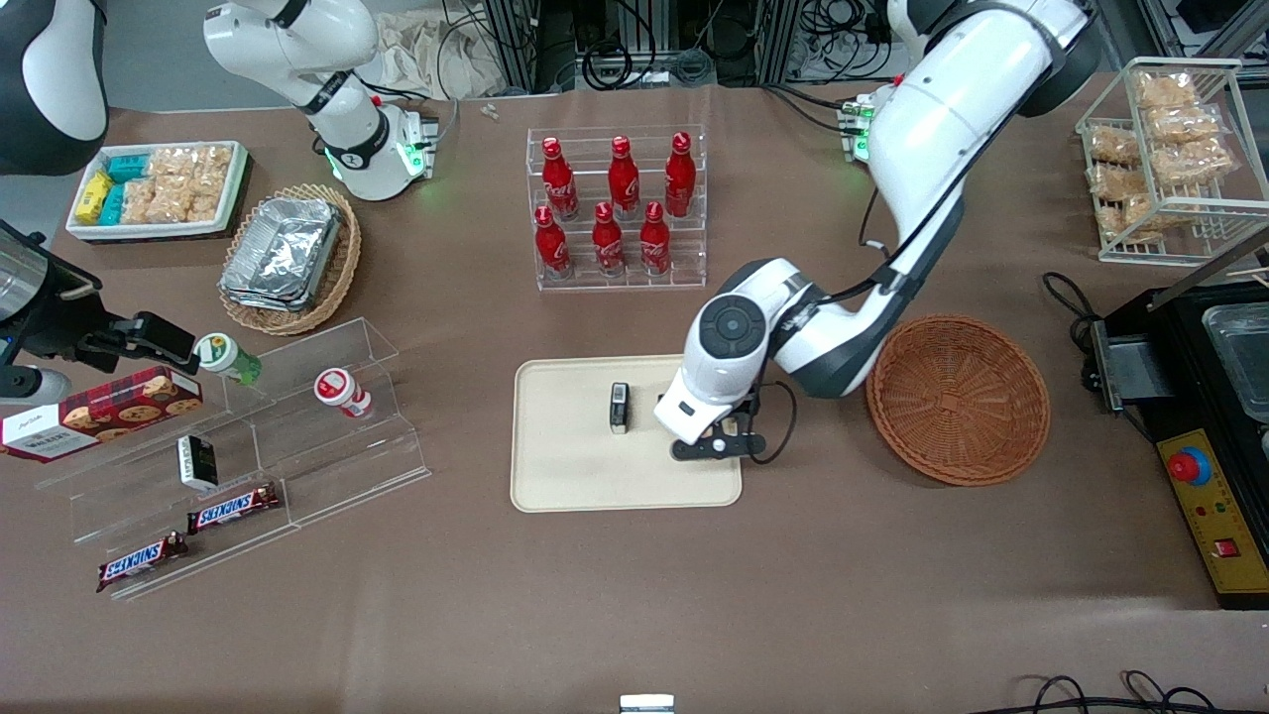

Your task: Place sandwich from basket to tray

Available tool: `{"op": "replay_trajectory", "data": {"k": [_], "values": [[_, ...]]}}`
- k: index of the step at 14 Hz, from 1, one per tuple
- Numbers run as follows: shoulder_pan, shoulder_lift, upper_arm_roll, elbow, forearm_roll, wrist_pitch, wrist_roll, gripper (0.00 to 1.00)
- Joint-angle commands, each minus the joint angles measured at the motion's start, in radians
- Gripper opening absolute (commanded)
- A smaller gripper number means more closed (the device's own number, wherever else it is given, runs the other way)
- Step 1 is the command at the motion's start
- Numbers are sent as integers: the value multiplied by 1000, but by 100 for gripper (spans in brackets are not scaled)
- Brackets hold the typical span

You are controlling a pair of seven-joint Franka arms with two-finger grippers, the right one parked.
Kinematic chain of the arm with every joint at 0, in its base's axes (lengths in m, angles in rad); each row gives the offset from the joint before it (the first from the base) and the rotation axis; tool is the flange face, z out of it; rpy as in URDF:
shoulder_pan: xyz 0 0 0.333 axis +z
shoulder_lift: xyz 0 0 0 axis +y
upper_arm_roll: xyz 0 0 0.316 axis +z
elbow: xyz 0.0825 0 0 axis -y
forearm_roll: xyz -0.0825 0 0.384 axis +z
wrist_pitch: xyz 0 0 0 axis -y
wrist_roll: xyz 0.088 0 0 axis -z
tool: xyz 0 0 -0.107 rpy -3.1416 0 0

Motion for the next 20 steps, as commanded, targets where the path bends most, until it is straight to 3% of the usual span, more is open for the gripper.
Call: {"op": "replay_trajectory", "data": {"k": [1, 6, 8, 12, 16, 20], "values": [[64, -174, -4, -27, -73, -118, 0, 100], [231, -444, 7, -114, -228, -221, 171, 100], [216, -571, 156, -201, -285, -248, 298, 100], [208, -772, 397, -381, -383, -252, 732, 100], [214, -802, 504, -416, -365, -277, 1013, 100], [217, -699, 504, -225, -359, -409, 1026, 100]]}}
